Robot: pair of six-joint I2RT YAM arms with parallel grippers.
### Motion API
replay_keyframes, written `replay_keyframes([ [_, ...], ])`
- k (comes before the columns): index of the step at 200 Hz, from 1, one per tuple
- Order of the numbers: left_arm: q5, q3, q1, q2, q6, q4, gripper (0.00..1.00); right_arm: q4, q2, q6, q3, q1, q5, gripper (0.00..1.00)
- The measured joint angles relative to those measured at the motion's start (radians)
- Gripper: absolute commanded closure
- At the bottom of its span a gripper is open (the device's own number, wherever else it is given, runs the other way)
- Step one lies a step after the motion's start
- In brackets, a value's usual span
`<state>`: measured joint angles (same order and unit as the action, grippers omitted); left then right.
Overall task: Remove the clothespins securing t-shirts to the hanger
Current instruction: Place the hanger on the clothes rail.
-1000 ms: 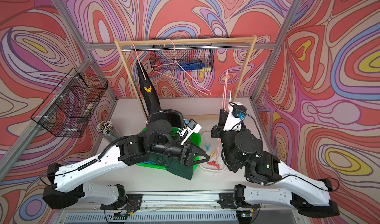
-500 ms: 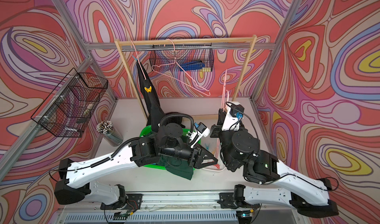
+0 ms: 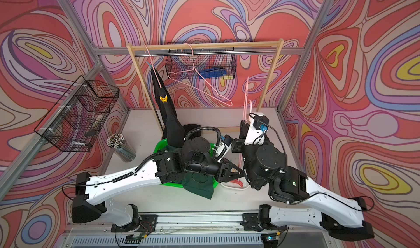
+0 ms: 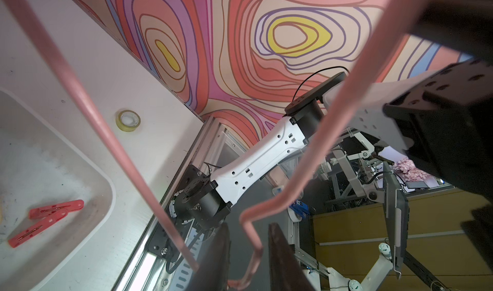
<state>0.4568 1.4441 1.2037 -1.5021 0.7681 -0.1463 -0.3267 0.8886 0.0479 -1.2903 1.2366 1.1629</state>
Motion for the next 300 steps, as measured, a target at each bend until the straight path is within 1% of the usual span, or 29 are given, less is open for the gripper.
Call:
replay_keyframes([
  [2,-0.002,0.0,0.0,0.0,0.003,0.002,1.0,0.0,0.0,0.0,0.0,0.0,0.0,1.0],
  [37,-0.009,0.0,0.012,0.002,-0.005,0.023,1.0,0.001,-0.013,0.006,0.006,0.0,0.0,1.0],
  [45,-0.009,0.0,0.012,0.002,-0.005,0.023,1.0,0.001,-0.019,0.008,0.01,-0.001,0.0,0.92],
  [69,-0.016,0.003,0.012,0.002,0.004,0.015,1.0,-0.004,-0.038,0.02,0.014,-0.001,-0.002,0.64],
  [89,-0.031,0.038,0.006,-0.009,0.003,-0.022,1.0,-0.033,-0.06,0.048,0.013,0.0,-0.005,0.47],
  [128,-0.04,0.162,-0.009,-0.043,-0.009,-0.083,1.0,-0.159,-0.109,0.134,0.003,0.0,-0.012,0.22],
  [136,-0.033,0.175,-0.018,-0.048,-0.008,-0.091,1.0,-0.183,-0.121,0.151,0.002,0.0,-0.015,0.15],
  [141,-0.029,0.182,-0.025,-0.052,-0.008,-0.095,1.0,-0.202,-0.129,0.164,0.002,0.0,-0.016,0.04],
  [143,-0.027,0.185,-0.029,-0.054,-0.008,-0.097,1.0,-0.206,-0.132,0.165,0.002,0.0,-0.016,0.02],
  [165,-0.018,0.229,-0.068,-0.087,-0.005,-0.135,1.0,-0.273,-0.168,0.206,0.0,0.0,-0.016,0.02],
  [188,-0.014,0.309,-0.103,-0.136,-0.008,-0.197,1.0,-0.332,-0.197,0.243,-0.002,0.0,-0.003,0.02],
  [207,-0.011,0.405,-0.118,-0.186,-0.014,-0.251,1.0,-0.371,-0.203,0.27,-0.002,0.0,0.004,0.02],
  [245,0.003,0.649,-0.146,-0.313,-0.037,-0.369,1.0,-0.425,-0.206,0.298,-0.002,0.0,0.013,0.02],
  [300,0.06,0.922,-0.246,-0.5,-0.03,-0.457,1.0,-0.453,-0.244,0.314,0.001,0.0,0.027,0.02],
])
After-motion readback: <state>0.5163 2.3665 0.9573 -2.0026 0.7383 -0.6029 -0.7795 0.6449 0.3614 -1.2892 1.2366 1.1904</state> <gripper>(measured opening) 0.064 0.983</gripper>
